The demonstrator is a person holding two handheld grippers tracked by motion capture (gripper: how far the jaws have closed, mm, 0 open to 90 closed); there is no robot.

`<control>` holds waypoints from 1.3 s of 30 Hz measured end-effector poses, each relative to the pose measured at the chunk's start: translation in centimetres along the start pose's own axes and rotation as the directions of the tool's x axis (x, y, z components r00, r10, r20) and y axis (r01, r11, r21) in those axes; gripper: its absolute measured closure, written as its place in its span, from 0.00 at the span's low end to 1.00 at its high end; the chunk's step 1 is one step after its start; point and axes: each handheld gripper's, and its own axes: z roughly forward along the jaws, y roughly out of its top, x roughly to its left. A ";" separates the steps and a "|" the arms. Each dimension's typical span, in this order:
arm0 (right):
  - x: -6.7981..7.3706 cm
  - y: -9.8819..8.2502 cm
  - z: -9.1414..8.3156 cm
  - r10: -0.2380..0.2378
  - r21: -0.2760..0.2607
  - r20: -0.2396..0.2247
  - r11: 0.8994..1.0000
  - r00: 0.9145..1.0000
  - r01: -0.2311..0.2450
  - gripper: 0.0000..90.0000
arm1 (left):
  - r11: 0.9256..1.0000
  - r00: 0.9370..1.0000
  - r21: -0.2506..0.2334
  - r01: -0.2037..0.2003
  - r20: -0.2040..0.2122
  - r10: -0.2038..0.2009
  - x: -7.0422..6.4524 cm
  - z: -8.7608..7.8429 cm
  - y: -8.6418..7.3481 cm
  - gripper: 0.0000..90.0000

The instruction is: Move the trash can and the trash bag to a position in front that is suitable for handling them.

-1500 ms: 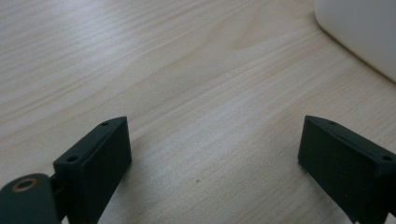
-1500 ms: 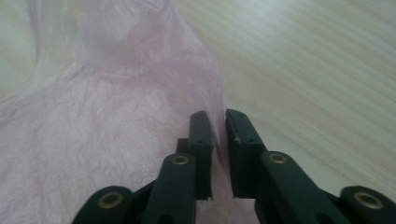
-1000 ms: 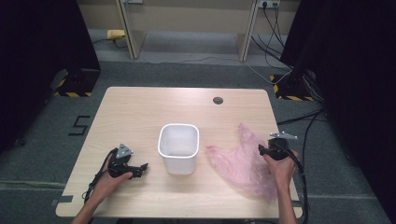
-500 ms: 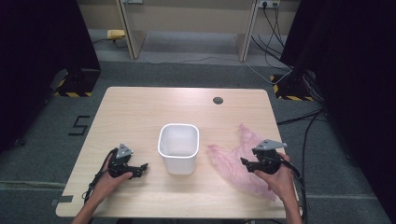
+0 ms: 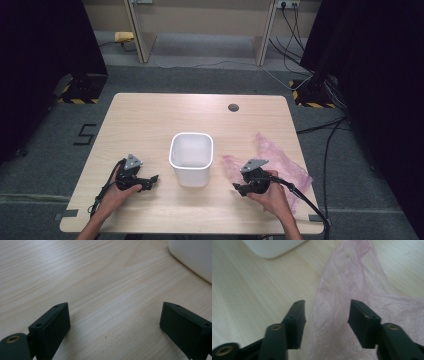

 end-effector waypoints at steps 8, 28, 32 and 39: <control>-1.3 0.7 2.1 0.125 -0.065 -0.004 0.990 0.992 -0.125 0.95 | 1.000 1.000 0.000 0.000 0.000 0.000 0.0 0.0 0.0 0.10; -8.9 -2.7 -6.9 0.304 -0.123 0.332 0.953 0.893 -0.279 0.47 | 1.000 1.000 0.000 0.000 0.000 0.000 0.0 0.0 0.0 0.10; -10.6 -5.5 -7.4 0.349 -0.121 0.355 0.937 0.867 -0.328 0.50 | 1.000 1.000 0.000 0.000 0.000 0.000 0.0 0.0 0.0 0.10; -11.8 -8.4 -7.8 0.445 -0.118 0.412 0.891 0.795 -0.438 0.52 | 1.000 1.000 0.000 0.000 0.000 0.000 0.0 0.0 0.0 0.10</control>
